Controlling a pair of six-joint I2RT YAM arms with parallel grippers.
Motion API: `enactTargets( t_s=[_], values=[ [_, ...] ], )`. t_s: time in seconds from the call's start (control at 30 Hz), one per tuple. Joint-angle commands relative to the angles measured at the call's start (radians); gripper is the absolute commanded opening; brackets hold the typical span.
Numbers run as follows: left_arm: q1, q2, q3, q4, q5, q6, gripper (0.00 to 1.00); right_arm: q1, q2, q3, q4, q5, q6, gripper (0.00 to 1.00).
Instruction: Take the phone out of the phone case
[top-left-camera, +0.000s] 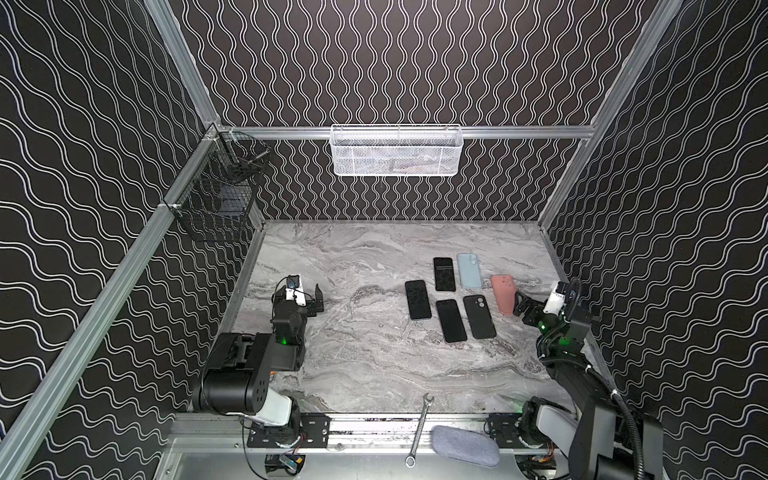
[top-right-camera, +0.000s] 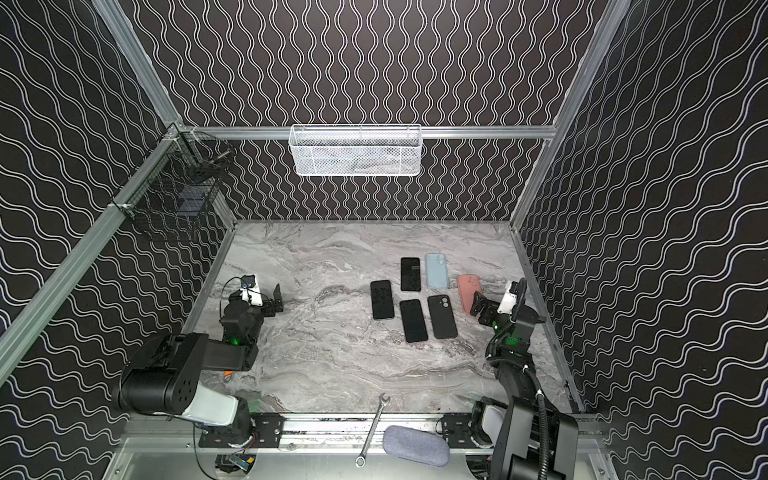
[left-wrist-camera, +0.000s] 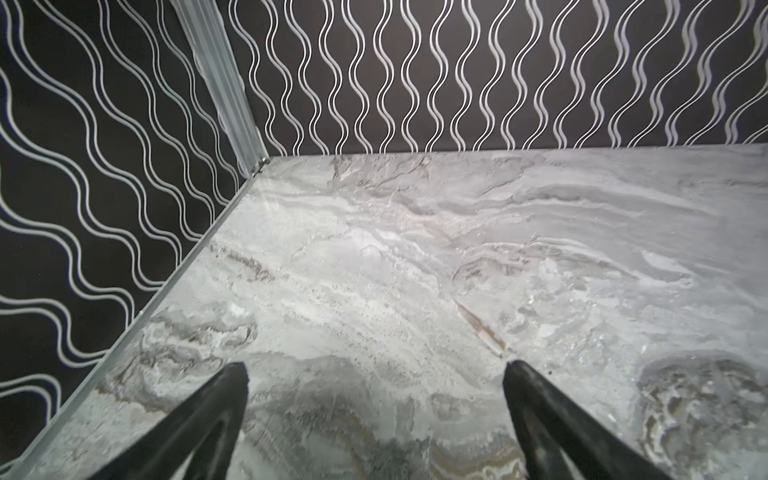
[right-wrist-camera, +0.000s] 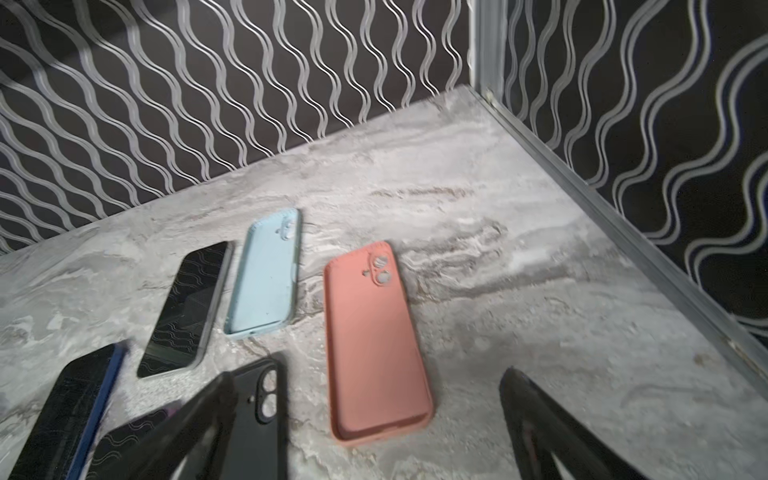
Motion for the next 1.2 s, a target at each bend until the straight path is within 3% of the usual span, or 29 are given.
enactTargets(
  t_s=[0.0, 0.17, 0.37, 0.53, 0.6, 0.67, 0.73, 0.87, 0.93, 1.0, 1.17],
  values=[
    [0.005, 0.006, 0.026, 0.071, 0.052, 0.000, 0.99, 0.019, 0.007, -0.051, 0.223, 0.047, -0.030, 1.00],
    [0.008, 0.009, 0.057, 0.019, 0.117, 0.021, 0.99, 0.148, 0.137, -0.026, 0.307, 0.149, -0.099, 1.00],
    [0.008, 0.008, 0.104, -0.077, 0.155, 0.032, 0.99, 0.272, 0.345, 0.005, 0.531, 0.234, -0.130, 1.00],
    [0.007, 0.005, 0.122, -0.120, 0.176, 0.044, 0.99, 0.292, 0.455, 0.017, 0.585, 0.296, -0.119, 1.00],
    [0.008, 0.000, 0.114, -0.115, 0.159, 0.032, 0.99, 0.294, 0.489, -0.030, 0.739, 0.313, -0.129, 1.00],
    [0.008, 0.002, 0.113, -0.110, 0.143, 0.028, 0.99, 0.295, 0.470, -0.012, 0.654, 0.347, -0.110, 1.00],
    [0.008, -0.005, 0.081, -0.060, 0.055, -0.004, 0.99, 0.285, 0.472, 0.018, 0.603, 0.437, -0.047, 1.00],
    [-0.001, 0.005, 0.078, -0.035, 0.031, -0.001, 0.99, 0.276, 0.479, -0.016, 0.681, 0.452, -0.042, 1.00],
    [-0.005, 0.004, 0.109, -0.093, 0.083, 0.019, 0.99, 0.282, 0.472, -0.010, 0.663, 0.398, -0.072, 1.00],
    [-0.023, 0.008, 0.140, -0.150, 0.134, 0.065, 0.99, 0.296, 0.474, -0.023, 0.698, 0.273, -0.147, 1.00],
    [-0.029, 0.005, 0.137, -0.147, 0.126, 0.066, 0.99, 0.300, 0.475, -0.044, 0.729, 0.271, -0.148, 1.00]
  ],
)
